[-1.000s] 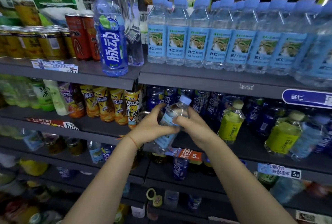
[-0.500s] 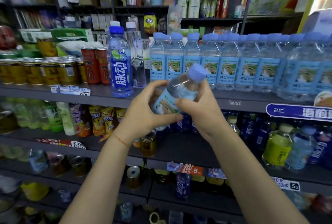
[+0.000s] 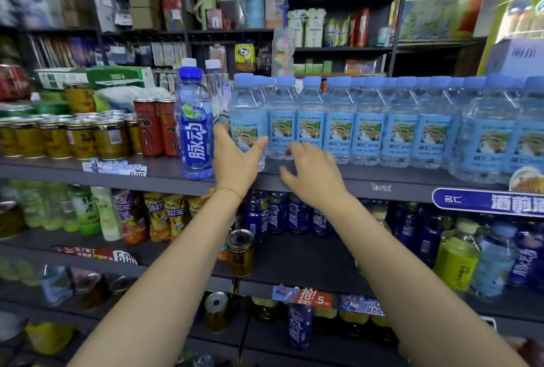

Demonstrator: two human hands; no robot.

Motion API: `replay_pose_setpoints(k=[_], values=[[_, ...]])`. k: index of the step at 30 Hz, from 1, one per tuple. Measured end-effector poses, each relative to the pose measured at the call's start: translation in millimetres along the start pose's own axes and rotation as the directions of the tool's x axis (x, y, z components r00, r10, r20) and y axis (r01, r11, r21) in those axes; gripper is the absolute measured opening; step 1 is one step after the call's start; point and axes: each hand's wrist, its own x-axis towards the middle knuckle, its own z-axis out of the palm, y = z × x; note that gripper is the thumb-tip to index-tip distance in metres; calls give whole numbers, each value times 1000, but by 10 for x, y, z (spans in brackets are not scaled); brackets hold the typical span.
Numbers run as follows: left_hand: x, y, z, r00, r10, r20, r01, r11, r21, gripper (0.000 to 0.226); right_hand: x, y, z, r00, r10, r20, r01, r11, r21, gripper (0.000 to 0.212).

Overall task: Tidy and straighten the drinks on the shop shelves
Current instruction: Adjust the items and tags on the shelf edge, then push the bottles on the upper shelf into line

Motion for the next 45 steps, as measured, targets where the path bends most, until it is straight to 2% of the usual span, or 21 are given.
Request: replay_pose_setpoints(k=[2,4,6,13,15,18,19,20,21,22,24,26,28,30,32,33,35,37,42,43,45], values=[[68,-60,39,999,-12,31,11,999,47,56,-36,26,165,1000,-20,-5,19,987,-157,39],[136,-112,83,997,-4,71,-2,996,89,61,-59,12,292,997,-56,-56,40,968,-250,52],[173,-138,121,996,6,85,-16,992,124,64,-46,21,349,989,-78,-126,44,967,-250,55],[105,-142,183,994,-37,101,19,985,173,68,-56,39,379,964,-136,-230,73,961,-266,40],[-97,-98,123,997,67,33,-73,971,229,70,-128,33,383,922,-188,-338,114,967,-229,31],[-638,-25,-37,924,379,-53,-360,907,218,37,-456,2,479,783,-298,-545,210,953,-220,22],[-820,-72,-78,912,411,7,-405,895,185,25,-604,-12,546,743,-351,-571,258,936,-240,17],[-956,-131,-97,919,381,104,-394,905,161,18,-739,-8,628,740,-388,-549,299,921,-249,12],[-1043,-240,-75,934,293,204,-327,932,157,19,-853,31,718,778,-393,-490,310,919,-245,9],[-1107,-392,-28,939,176,296,-235,956,176,19,-949,105,805,838,-352,-416,273,932,-238,8],[-1174,-704,99,891,-39,452,-64,975,211,14,-1106,338,946,937,-109,-333,38,976,-212,21],[-1228,-939,254,794,-154,588,41,979,200,10,-1201,611,979,915,234,-328,-270,961,-66,51],[-1313,-1067,409,694,-218,686,126,975,182,11,-1221,825,931,784,544,-299,-517,839,169,77],[-1386,-1131,550,630,-241,738,194,969,152,14,-1154,999,891,604,788,-117,-702,596,389,95],[-1439,-1170,654,584,-238,776,215,967,135,14,-1116,1142,917,442,891,100,-822,358,443,87],[-1457,-1181,693,566,-236,790,219,967,132,14,-1130,1202,949,411,899,152,-852,319,415,75],[-1485,-1152,755,539,-243,807,242,962,128,12,-1185,1293,981,426,892,150,-865,352,358,56],[-1510,-1082,828,534,-261,804,260,956,137,10,-1228,1354,961,457,876,155,-847,376,375,50],[-1600,-726,1130,554,-204,807,194,975,113,82,-1361,1427,821,601,756,261,-707,350,615,51],[-1646,-621,1210,570,-180,802,183,979,89,86,-1387,1461,780,640,718,274,-667,343,661,54],[-1785,-426,1404,638,-164,752,213,977,32,72,-1442,1570,675,712,642,286,-606,355,712,61]])
